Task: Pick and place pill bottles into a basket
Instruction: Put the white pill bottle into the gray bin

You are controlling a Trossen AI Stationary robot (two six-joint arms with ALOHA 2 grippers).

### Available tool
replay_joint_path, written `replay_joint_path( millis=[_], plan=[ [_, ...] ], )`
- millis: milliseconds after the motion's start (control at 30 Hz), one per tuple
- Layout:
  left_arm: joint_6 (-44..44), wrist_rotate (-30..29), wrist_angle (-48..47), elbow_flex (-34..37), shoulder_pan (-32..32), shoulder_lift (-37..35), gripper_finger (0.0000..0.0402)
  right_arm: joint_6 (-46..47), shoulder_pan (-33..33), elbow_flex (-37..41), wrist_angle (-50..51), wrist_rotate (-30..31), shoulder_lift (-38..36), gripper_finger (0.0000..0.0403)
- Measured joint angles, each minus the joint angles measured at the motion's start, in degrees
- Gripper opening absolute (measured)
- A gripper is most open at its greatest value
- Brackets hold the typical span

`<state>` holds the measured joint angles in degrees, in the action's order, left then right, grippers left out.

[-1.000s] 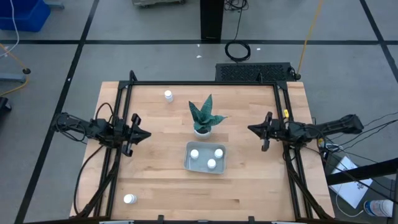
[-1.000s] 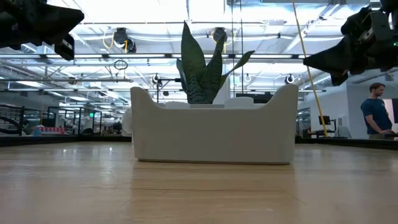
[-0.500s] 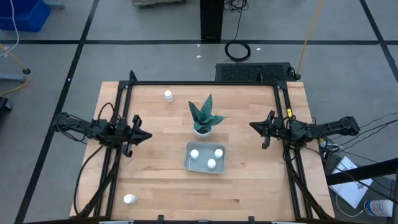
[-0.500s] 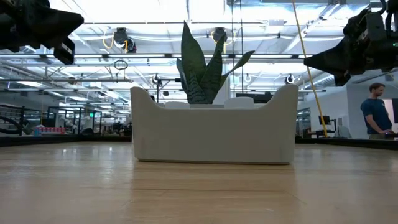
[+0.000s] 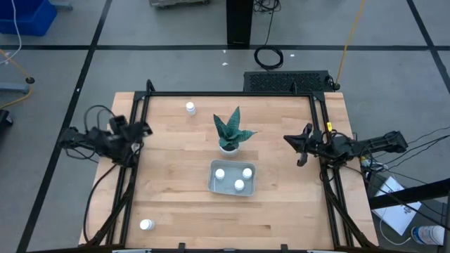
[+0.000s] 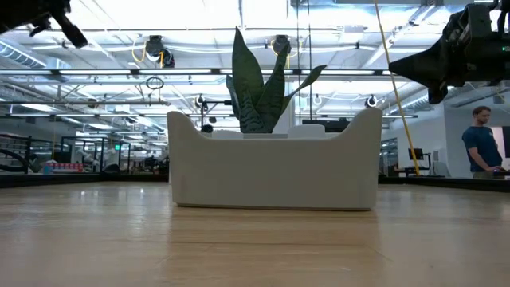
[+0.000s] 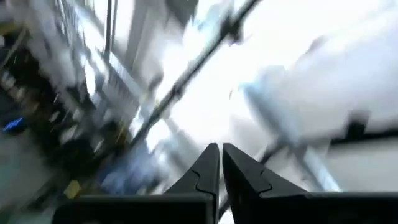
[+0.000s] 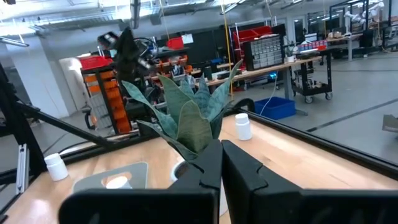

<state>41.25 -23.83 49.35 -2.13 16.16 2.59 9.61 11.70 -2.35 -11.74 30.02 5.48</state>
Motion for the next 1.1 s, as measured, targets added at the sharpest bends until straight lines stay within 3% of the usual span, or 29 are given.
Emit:
replay_joint_path(
  millis=[200,333,533,667,867,1000,1100],
  plan=[
    [-1.44,-12.68,14.02,-0.02,-0.02,0.00,0.0026,0.00,0.00,0.00,0.00,0.00,0.04,0.0000],
    [-4.24,-15.20,11.88,-2.26,-0.01,0.03,0.0026,0.00,0.00,0.00,-0.02,0.00,0.04,0.0000],
    [-4.44,-18.74,-15.90,-14.18,-0.02,3.91,0.0026,0.00,0.00,0.00,-0.06,0.00,0.04,0.0000],
    [-16.16,-22.75,-33.63,-26.84,-0.02,9.13,0.0018,0.00,0.00,0.00,-0.08,-0.02,0.04,0.0000],
    [-32.09,-25.36,-47.71,-46.78,-0.07,20.12,0.0004,-0.02,0.00,0.00,-0.06,-0.02,0.04,0.0000],
    [-34.15,-26.33,-57.67,-58.52,-0.08,29.32,0.0003,-0.02,0.01,0.00,-0.06,-0.02,0.04,0.0000],
    [-30.97,-26.18,-67.33,-66.21,-1.00,36.93,0.0003,-0.02,0.00,0.00,-0.06,-0.02,0.04,0.0000]
  ],
)
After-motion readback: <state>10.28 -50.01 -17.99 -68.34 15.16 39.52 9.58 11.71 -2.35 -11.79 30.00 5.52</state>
